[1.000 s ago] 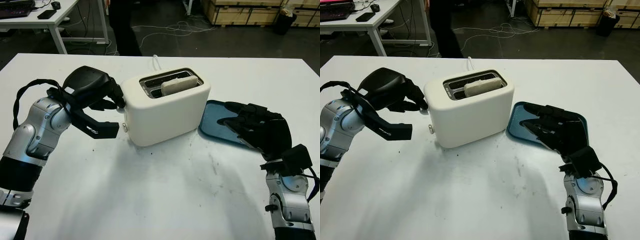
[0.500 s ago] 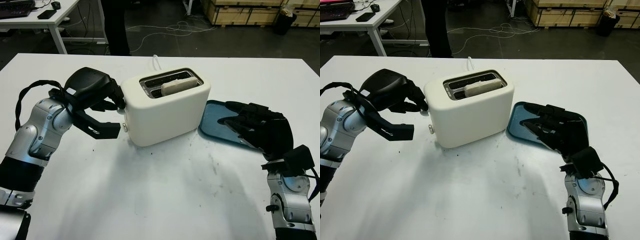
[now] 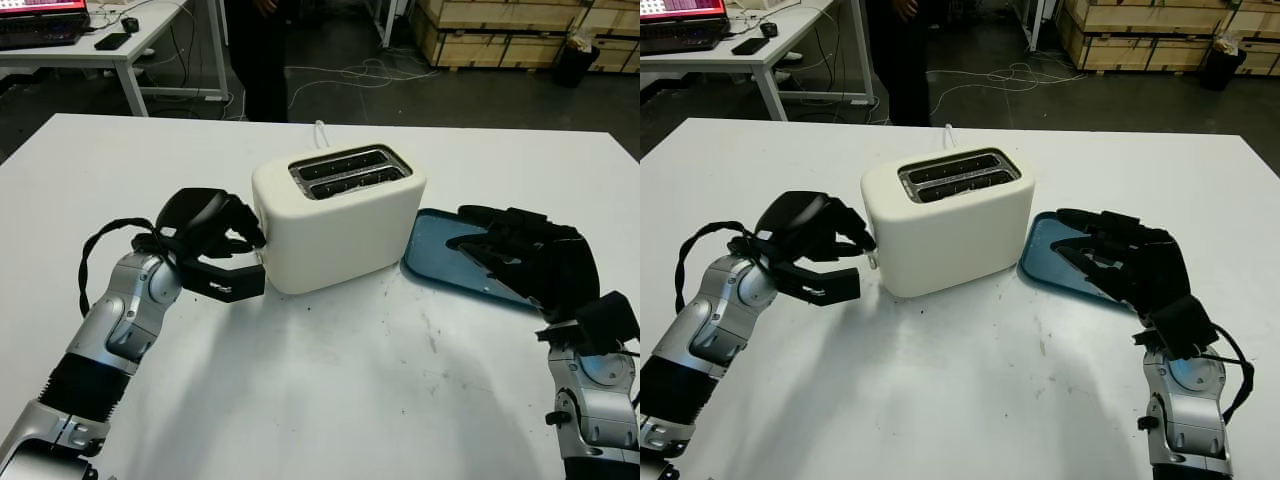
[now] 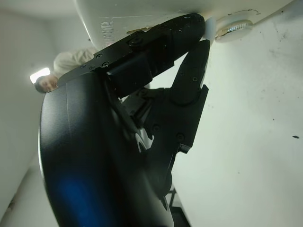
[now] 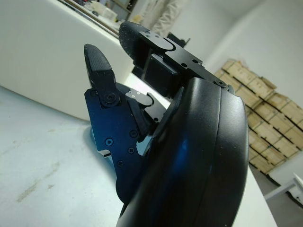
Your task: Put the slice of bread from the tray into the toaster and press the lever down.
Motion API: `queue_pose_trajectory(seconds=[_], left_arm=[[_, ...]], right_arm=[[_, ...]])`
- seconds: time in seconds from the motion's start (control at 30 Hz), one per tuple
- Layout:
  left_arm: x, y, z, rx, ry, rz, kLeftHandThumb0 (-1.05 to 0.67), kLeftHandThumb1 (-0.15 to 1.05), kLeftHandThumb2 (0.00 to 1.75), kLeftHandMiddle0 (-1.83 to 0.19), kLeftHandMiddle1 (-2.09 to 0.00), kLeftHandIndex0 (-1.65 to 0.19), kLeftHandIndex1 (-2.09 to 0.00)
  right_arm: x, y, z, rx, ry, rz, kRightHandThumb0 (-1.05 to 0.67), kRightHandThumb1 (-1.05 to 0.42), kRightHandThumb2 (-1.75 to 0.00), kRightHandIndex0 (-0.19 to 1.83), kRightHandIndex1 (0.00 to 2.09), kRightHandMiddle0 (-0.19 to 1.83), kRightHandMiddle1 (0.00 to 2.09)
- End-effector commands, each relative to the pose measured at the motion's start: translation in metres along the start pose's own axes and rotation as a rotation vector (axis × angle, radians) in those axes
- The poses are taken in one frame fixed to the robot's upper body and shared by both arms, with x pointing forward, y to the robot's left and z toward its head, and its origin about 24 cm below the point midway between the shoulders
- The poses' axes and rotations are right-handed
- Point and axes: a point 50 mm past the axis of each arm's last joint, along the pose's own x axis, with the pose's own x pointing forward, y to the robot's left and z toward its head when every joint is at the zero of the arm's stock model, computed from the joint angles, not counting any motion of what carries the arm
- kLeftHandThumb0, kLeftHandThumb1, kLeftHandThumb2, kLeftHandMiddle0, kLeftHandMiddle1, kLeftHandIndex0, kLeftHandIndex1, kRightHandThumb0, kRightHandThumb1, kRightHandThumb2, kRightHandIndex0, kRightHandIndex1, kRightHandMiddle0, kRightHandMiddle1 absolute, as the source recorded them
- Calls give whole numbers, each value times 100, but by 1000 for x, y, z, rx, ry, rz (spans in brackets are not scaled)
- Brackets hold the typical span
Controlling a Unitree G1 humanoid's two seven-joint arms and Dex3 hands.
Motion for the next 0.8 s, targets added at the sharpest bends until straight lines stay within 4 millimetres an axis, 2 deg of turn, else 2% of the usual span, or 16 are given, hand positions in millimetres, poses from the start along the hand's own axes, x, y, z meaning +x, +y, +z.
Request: queue_pose_trajectory(seconds=[0.0,0.1,0.23,0.47,0.77], left_arm=[[-7,-60,13,-58,-20,-244,-30,92,5,-83,-135,-121,-3],[-7,-59,12,-63,-21,-236,-29,92,5,-87,-136,-123,-5],[-6,-57,11,-74,-21,-221,-28,91,3,-85,-130,-121,-5],[-4,-53,10,-65,-28,-201,-26,91,1,-95,-118,-120,-4],[-1,-50,12,-49,-47,-173,-30,92,3,-92,-111,-119,-5]], right_arm=[[2,-1,2,-4,-17,2,-32,-85,0,94,51,102,0],[2,-1,2,-2,-16,4,-33,-85,0,93,50,101,0],[3,-1,2,-8,-9,0,-34,-85,0,93,49,102,0],[2,-1,1,-9,-13,-2,-30,-85,0,94,48,102,0],[-2,-2,1,7,-8,-3,-31,-85,0,94,49,102,0]])
